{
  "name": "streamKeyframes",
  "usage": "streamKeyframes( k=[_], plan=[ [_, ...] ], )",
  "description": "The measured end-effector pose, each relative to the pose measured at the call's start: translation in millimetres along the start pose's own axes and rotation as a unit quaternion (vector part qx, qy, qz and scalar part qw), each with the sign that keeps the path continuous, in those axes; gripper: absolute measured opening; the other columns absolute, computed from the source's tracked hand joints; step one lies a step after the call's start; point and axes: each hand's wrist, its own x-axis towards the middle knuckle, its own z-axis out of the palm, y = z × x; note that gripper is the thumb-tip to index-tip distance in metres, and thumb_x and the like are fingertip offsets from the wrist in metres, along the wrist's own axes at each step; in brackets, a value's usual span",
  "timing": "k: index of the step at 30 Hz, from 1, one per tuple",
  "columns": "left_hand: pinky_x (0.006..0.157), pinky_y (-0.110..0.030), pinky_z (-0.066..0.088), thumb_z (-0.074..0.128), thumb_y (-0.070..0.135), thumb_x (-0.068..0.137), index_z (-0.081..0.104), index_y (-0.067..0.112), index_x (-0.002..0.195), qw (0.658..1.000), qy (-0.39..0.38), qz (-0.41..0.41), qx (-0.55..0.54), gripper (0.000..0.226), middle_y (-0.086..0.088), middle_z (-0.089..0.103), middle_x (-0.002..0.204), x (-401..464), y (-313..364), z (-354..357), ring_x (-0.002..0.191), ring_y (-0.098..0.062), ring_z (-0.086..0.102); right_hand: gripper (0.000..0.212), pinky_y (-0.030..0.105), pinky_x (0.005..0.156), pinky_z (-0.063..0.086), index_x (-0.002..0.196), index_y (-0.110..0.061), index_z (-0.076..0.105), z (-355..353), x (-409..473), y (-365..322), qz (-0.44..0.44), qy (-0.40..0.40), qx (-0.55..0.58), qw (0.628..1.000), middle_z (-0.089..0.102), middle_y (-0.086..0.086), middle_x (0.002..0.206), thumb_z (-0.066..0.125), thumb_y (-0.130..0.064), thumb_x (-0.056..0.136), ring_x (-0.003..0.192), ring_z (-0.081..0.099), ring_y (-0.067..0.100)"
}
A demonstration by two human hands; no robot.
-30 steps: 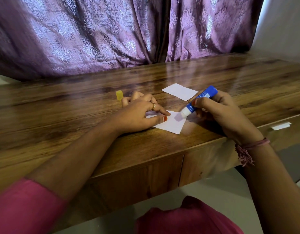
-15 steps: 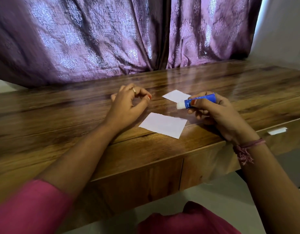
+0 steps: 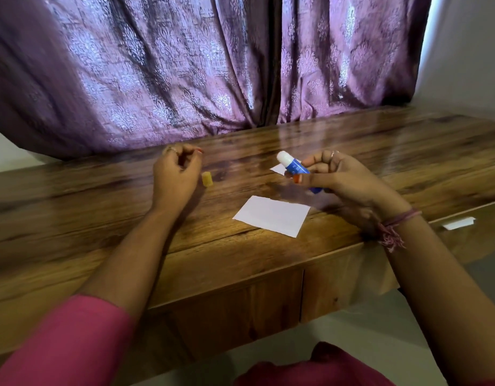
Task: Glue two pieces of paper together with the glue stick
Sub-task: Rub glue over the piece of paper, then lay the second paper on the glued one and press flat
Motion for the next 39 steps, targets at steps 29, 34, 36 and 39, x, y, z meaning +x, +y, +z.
streamKeyframes(
  k=[29, 34, 36, 39],
  plan=[
    [0.065, -0.028, 0.039, 0.062, 0.025, 0.084, 0.068, 0.013, 0.081, 0.987, 0.013, -0.158, -0.005, 0.014, 0.004, 0.056, 0.062, 23.9, -45.9, -0.3, 0.059, -0.009, 0.048, 0.029, 0.036, 0.081, 0.053, 0.110, 0.004, 0.061, 85.1, 125.4, 30.6, -0.024, -0.097, -0.215, 0.971, 0.067, 0.026, 0.102, 0.068, 0.004, 0.082, 0.088, 0.061, 0.025],
    [0.063, -0.027, 0.039, 0.062, 0.024, 0.085, 0.063, 0.018, 0.072, 0.988, 0.004, -0.155, -0.001, 0.014, 0.003, 0.055, 0.062, 22.9, -44.5, -0.1, 0.058, -0.009, 0.048, 0.027, 0.036, 0.080, 0.054, 0.109, -0.001, 0.063, 83.6, 126.4, 33.5, -0.025, -0.103, -0.225, 0.969, 0.070, 0.016, 0.097, 0.069, 0.000, 0.082, 0.087, 0.066, 0.024],
    [0.061, -0.027, 0.038, 0.061, 0.023, 0.085, 0.064, 0.016, 0.074, 0.988, 0.004, -0.155, -0.003, 0.014, 0.003, 0.055, 0.062, 22.8, -44.2, -0.3, 0.058, -0.009, 0.047, 0.027, 0.042, 0.091, 0.053, 0.108, -0.003, 0.064, 83.6, 124.3, 33.2, -0.023, -0.109, -0.235, 0.966, 0.071, 0.019, 0.104, 0.071, -0.002, 0.081, 0.097, 0.067, 0.029],
    [0.062, -0.027, 0.038, 0.061, 0.022, 0.086, 0.067, 0.009, 0.082, 0.988, 0.005, -0.154, -0.009, 0.015, 0.002, 0.055, 0.063, 22.8, -43.8, -0.1, 0.058, -0.008, 0.047, 0.027, 0.041, 0.095, 0.051, 0.105, -0.006, 0.064, 82.4, 121.5, 32.8, -0.014, -0.120, -0.214, 0.969, 0.069, 0.022, 0.109, 0.071, 0.003, 0.080, 0.096, 0.066, 0.025]
  ],
)
